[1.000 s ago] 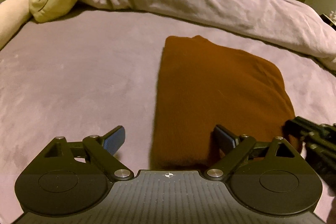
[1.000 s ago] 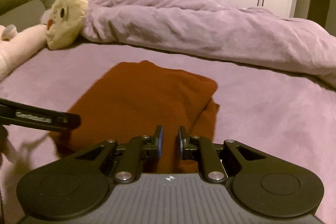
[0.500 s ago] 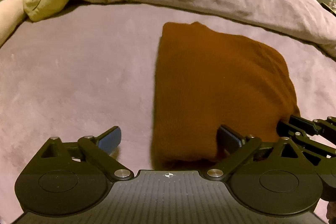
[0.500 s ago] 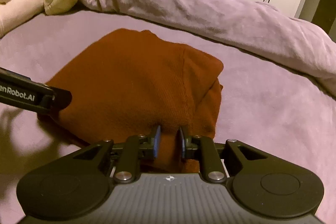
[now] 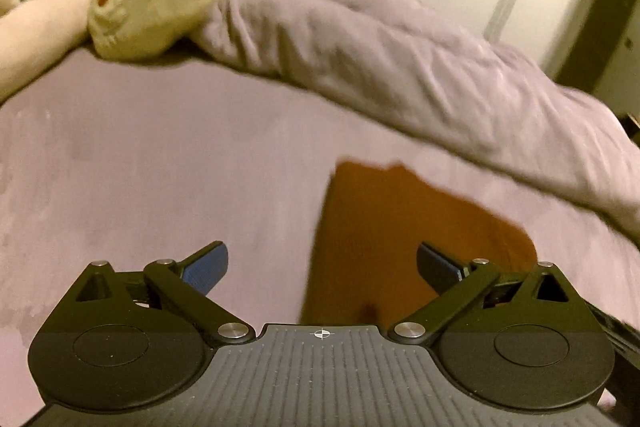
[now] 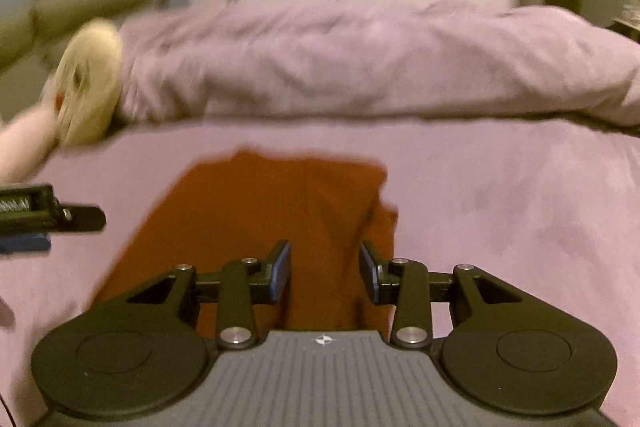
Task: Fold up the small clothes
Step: 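Open both grippers and lift them away from the folded cardigan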
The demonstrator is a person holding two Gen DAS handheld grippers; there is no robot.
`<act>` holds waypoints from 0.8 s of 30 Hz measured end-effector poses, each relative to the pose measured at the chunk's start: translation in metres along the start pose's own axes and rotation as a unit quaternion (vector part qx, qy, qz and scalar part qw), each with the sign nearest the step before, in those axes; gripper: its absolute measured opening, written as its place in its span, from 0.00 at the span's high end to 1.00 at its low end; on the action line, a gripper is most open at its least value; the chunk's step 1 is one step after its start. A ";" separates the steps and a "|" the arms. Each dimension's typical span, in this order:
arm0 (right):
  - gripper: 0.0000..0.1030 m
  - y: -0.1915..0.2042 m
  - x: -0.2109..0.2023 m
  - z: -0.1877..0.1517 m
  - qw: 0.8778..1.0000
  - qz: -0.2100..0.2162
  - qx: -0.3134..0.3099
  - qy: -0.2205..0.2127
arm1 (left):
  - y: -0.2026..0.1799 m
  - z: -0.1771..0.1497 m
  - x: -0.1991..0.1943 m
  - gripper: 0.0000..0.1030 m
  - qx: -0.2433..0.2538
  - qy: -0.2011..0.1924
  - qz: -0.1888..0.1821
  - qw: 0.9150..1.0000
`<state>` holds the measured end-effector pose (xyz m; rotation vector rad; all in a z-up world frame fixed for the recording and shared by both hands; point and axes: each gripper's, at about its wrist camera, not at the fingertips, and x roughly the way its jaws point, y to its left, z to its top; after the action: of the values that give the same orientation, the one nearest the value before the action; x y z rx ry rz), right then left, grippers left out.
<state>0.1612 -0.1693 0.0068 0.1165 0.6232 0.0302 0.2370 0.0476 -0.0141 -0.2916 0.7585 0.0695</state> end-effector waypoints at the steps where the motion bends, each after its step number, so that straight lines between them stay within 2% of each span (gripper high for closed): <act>1: 0.47 0.003 0.005 0.005 1.000 -0.005 0.011 -0.014 | -0.005 0.003 0.009 0.00 -0.003 -0.009 0.018 1.000; 3: 0.39 0.010 0.019 0.013 0.999 -0.023 0.021 -0.033 | -0.012 0.005 0.028 0.00 -0.003 -0.005 0.034 0.999; 6: 0.39 0.019 0.049 0.017 0.999 -0.028 0.013 -0.028 | -0.020 -0.002 0.058 0.00 0.017 0.021 0.034 0.999; 9: 0.37 0.026 0.070 0.011 0.998 -0.046 -0.027 -0.038 | -0.025 -0.017 0.072 0.00 0.036 -0.001 0.031 0.999; 11: 0.33 0.027 0.082 0.004 0.996 -0.060 -0.044 -0.042 | -0.025 -0.020 0.081 0.00 0.032 0.003 0.028 0.999; 13: 0.24 0.026 0.089 -0.005 0.995 -0.076 -0.052 -0.047 | -0.026 -0.022 0.090 0.00 0.032 0.010 0.028 0.999; 17: 0.23 0.027 0.098 -0.017 0.991 -0.092 -0.058 -0.072 | -0.029 -0.033 0.099 0.00 0.044 -0.017 0.034 0.998; 24: 0.20 0.011 0.107 -0.024 0.995 -0.074 -0.017 -0.070 | -0.027 -0.041 0.101 0.00 0.037 -0.039 0.023 0.998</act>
<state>0.2339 -0.1489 -0.0729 0.0379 0.4890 -0.1099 0.2873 0.0060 -0.1059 -0.1991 0.6879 0.0956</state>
